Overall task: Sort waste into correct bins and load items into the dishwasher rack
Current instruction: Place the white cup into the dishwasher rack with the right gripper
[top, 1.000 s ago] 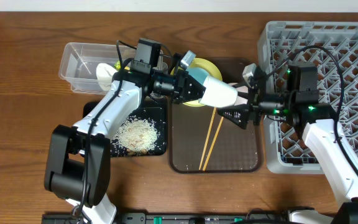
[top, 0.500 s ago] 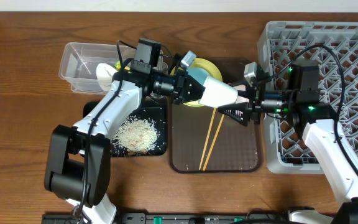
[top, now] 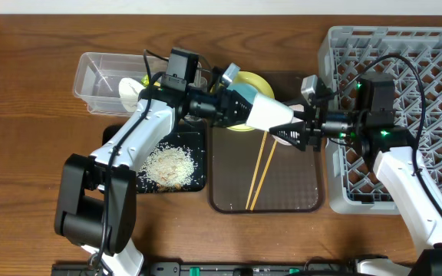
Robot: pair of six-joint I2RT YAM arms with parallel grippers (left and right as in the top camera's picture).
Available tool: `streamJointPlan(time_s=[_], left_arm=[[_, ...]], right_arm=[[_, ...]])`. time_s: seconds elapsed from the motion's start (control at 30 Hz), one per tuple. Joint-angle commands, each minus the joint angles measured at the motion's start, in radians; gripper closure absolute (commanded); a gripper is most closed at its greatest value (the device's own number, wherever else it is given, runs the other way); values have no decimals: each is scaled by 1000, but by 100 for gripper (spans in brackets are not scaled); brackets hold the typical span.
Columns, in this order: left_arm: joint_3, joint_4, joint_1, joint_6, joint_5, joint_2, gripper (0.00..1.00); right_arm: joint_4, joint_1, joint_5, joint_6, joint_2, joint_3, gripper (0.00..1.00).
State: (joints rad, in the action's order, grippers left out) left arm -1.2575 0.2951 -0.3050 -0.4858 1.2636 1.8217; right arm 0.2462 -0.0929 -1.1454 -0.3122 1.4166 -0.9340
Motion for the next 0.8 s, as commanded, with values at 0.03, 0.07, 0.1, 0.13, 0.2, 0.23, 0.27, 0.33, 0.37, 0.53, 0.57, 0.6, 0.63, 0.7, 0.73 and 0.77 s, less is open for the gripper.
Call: streamJointPlan(time_s=[0.03, 0.07, 0.1, 0.13, 0.2, 0.23, 0.27, 0.33, 0.37, 0.53, 0.57, 0.6, 0.63, 0.7, 0.73, 0.77], left_arm=[[0, 18, 14, 42, -258, -1, 66], [0, 19, 19, 46, -275, -5, 66], [0, 24, 30, 47, -299, -11, 66], [0, 38, 41, 52, -333, -22, 66], [0, 96, 60, 98, -416, -54, 66], [-1, 131, 65, 122, -459, -74, 66], [-1, 175, 68, 158, -512, -98, 66], [-1, 257, 68, 219, -632, -153, 66], [-1, 299, 68, 241, -699, -185, 66], [-1, 433, 68, 257, -904, -325, 66], [-1, 444, 68, 257, -929, -348, 66], [-1, 450, 68, 257, -955, -371, 66], [-1, 452, 68, 257, -974, -389, 66], [-1, 452, 68, 257, -1002, -420, 66], [-1, 451, 68, 257, -1013, -432, 66], [-1, 452, 68, 257, -1020, -438, 66]], right_arm=[[5, 14, 172, 90, 0, -14, 48], [10, 23, 209, 114, -4, -14, 50], [18, 32, 239, 130, -8, -14, 51], [29, 45, 268, 146, -16, -14, 53], [62, 74, 320, 164, -42, -14, 58], [80, 87, 346, 171, -57, -14, 60], [102, 104, 384, 179, -77, -15, 64], [149, 136, 468, 206, -121, -18, 75], [178, 154, 513, 218, -146, -22, 82], [356, 233, 771, 288, -248, -77, 99], [400, 247, 827, 298, -261, -99, 99], [446, 261, 873, 298, -267, -122, 99], [486, 272, 911, 300, -267, -145, 99], [574, 296, 1008, 333, -260, -195, 99], [616, 310, 1054, 350, -255, -217, 99], [645, 322, 1085, 358, -250, -233, 99]])
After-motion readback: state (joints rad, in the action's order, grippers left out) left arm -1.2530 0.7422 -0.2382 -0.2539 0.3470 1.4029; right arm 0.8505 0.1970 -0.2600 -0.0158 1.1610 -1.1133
